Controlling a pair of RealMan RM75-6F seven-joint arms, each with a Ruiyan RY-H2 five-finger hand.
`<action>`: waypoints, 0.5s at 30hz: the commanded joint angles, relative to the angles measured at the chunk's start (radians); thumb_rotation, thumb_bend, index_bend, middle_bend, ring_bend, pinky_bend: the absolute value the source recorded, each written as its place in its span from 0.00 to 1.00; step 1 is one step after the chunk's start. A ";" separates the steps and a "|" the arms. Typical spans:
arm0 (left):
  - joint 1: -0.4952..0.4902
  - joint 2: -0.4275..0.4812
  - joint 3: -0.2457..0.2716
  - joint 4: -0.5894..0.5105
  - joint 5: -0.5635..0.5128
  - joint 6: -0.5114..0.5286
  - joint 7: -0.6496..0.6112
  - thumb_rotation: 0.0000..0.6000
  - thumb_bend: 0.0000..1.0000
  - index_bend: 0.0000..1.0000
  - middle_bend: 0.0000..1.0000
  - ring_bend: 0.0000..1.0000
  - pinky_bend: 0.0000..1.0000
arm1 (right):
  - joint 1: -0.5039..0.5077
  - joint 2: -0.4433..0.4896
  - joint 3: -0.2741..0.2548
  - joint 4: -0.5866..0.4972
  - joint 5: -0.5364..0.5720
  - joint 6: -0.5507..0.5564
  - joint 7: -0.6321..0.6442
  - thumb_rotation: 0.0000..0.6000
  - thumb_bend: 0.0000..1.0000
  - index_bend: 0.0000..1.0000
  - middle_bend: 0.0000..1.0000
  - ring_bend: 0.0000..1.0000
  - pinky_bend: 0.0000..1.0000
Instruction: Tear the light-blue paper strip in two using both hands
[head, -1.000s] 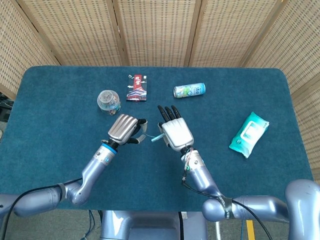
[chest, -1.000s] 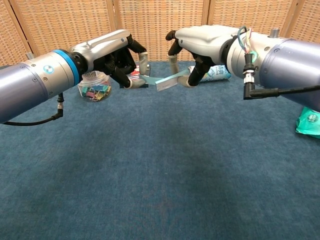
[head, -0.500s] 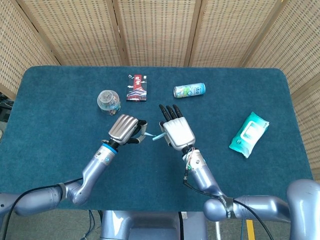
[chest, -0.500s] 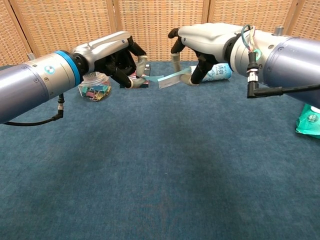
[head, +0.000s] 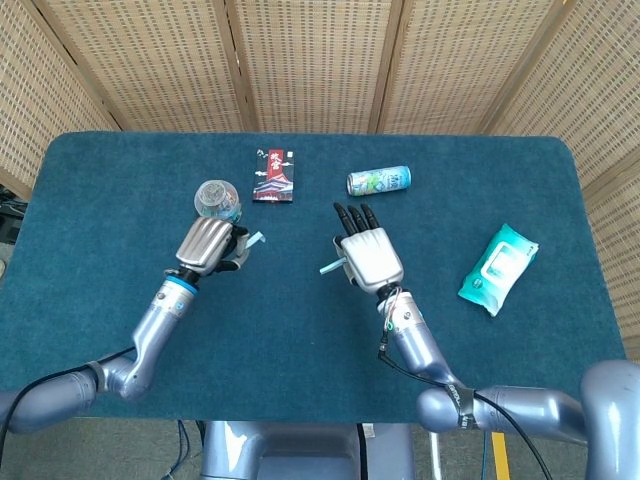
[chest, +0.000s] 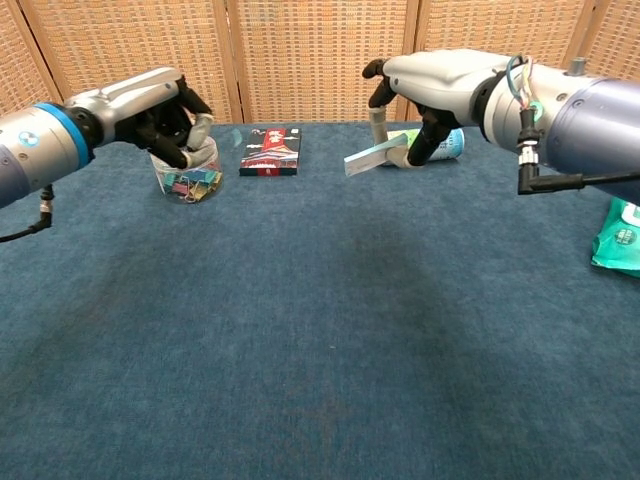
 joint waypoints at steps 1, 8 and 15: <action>0.047 0.046 0.030 0.072 0.034 0.017 -0.086 1.00 0.70 0.75 0.94 0.95 0.92 | -0.006 0.004 -0.007 0.030 0.000 -0.017 0.017 1.00 0.75 0.63 0.00 0.00 0.00; 0.087 0.096 0.055 0.159 0.074 0.035 -0.183 1.00 0.51 0.73 0.88 0.92 0.91 | -0.011 -0.007 -0.018 0.081 0.007 -0.038 0.034 1.00 0.75 0.63 0.00 0.00 0.00; 0.124 0.176 0.116 0.159 0.117 0.011 -0.198 1.00 0.00 0.20 0.04 0.11 0.32 | -0.026 -0.008 -0.022 0.099 0.021 -0.065 0.071 1.00 0.00 0.01 0.00 0.00 0.00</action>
